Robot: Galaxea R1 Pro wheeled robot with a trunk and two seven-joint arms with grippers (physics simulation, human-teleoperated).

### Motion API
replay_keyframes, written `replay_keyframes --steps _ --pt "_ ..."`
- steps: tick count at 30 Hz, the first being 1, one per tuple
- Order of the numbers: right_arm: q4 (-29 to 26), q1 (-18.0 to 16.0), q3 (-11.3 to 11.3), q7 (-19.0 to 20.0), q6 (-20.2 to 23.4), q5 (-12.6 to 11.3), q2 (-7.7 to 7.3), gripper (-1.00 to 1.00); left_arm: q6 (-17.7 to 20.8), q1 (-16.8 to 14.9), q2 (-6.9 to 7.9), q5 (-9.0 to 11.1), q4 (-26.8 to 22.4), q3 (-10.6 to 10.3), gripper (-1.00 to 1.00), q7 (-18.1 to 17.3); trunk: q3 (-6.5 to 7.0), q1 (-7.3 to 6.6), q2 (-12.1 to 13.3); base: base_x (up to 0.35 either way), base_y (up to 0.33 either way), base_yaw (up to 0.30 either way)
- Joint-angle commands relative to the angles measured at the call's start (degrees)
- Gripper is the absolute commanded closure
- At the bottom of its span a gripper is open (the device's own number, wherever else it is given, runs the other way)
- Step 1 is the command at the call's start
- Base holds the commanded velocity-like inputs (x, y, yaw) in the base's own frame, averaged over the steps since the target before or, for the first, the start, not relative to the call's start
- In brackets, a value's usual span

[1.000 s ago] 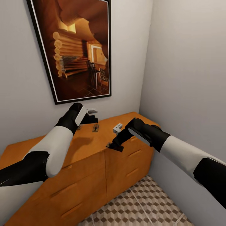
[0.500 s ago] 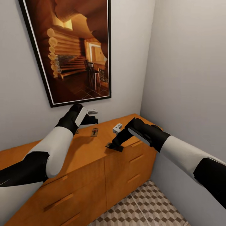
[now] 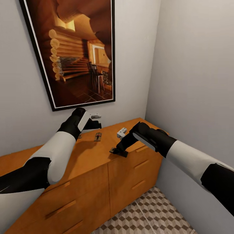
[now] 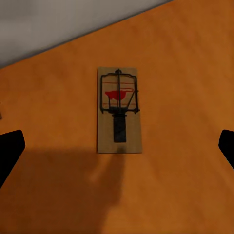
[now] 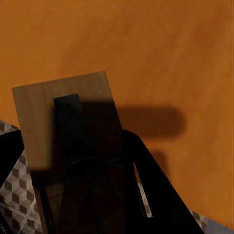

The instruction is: Take the four mousetraps from the cabinet in the bathroom and place them on the bathroom floor. Make sure all four end up on the same floor surface, and ensure that at least two of them are either under or directly next to the same bathroom sink.

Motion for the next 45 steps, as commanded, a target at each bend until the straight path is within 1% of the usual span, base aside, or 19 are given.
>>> replay_keyframes --steps 1,13,17,21,37,45 --pt "-0.06 -0.08 0.12 0.36 0.07 0.29 -0.07 1.0 0.18 -0.04 -0.05 0.6 -0.05 0.2 -1.0 0.57 -0.07 0.0 -0.04 0.0 0.0 0.0" --pt "-0.1 -0.08 -0.11 0.4 0.17 0.29 -0.24 1.0 0.18 -0.04 -0.05 0.63 0.09 0.2 -1.0 0.57 -0.07 0.0 -0.04 0.0 0.0 0.0" --pt "-0.97 -0.08 -0.2 0.4 0.72 0.29 -0.28 1.0 0.11 -0.04 -0.05 0.51 2.08 0.2 -1.0 0.57 -0.07 0.0 -0.04 0.0 0.0 0.0" --pt "-1.89 -0.08 -0.23 0.4 1.29 0.29 -0.34 1.0 0.09 -0.05 -0.04 0.47 3.02 0.2 -1.0 0.57 -0.07 0.0 -0.04 0.0 0.0 0.0" --pt "-2.13 -0.08 -0.33 0.4 1.45 0.29 -0.39 1.0 0.09 -0.06 -0.03 0.46 3.2 0.2 -1.0 0.57 -0.07 0.0 -0.04 0.0 0.0 0.0" --pt "-2.1 -0.08 -0.33 0.4 1.45 0.29 -0.34 1.0 0.09 -0.05 -0.05 0.5 3.29 0.2 -1.0 0.43 -0.07 0.0 -0.04 0.163 0.0 0.0"
